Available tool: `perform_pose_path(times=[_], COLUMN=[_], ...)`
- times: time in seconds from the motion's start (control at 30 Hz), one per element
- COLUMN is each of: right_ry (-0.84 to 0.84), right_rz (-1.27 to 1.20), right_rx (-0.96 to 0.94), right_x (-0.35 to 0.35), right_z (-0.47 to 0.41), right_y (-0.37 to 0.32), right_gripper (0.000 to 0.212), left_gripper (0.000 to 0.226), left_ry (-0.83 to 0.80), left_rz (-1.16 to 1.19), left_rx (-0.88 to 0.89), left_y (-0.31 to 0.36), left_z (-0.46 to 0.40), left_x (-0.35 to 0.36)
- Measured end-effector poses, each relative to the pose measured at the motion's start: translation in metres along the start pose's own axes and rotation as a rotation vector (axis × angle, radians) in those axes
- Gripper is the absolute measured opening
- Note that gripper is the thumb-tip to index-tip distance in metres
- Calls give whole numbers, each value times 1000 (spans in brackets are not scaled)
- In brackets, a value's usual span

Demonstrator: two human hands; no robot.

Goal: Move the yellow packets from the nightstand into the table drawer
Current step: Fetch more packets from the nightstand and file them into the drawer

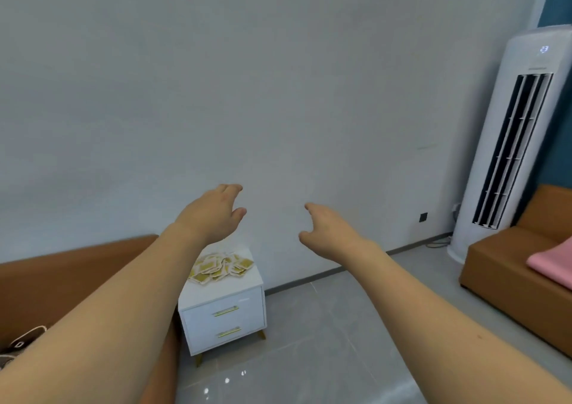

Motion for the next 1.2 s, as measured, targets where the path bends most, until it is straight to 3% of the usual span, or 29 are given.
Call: perform_pose_path(times=[0.27,0.53,0.83,1.0,1.2], right_ry=[-4,-86,-225,-309,-396], right_rz=[-23,-48,-153,-158,-176], right_rx=[10,137,173,271,407], right_x=[68,162,291,389,554], right_z=[-194,-365,-575,-670,-762], right_y=[-54,-5,22,54,132], right_gripper=[58,61,67,68,65], left_gripper=[55,56,56,58,67], left_ry=[-59,-285,-489,-725,-953], left_rz=[55,8,-16,10,33], left_rx=[-20,28,-95,-138,-160], left_y=[-140,-212,-341,-418,-504], left_z=[-172,-318,-490,-560,-605], left_x=[28,144,239,353,566])
Point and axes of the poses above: each hand's wrist, its own z-axis away from the middle knuckle, its own x-axis out of the palm, y = z × x, the point moved 6 cm from there along -z, towards the middle knuckle, and after that the axes turned 8 degrees about -x, right-handed, at the moved point
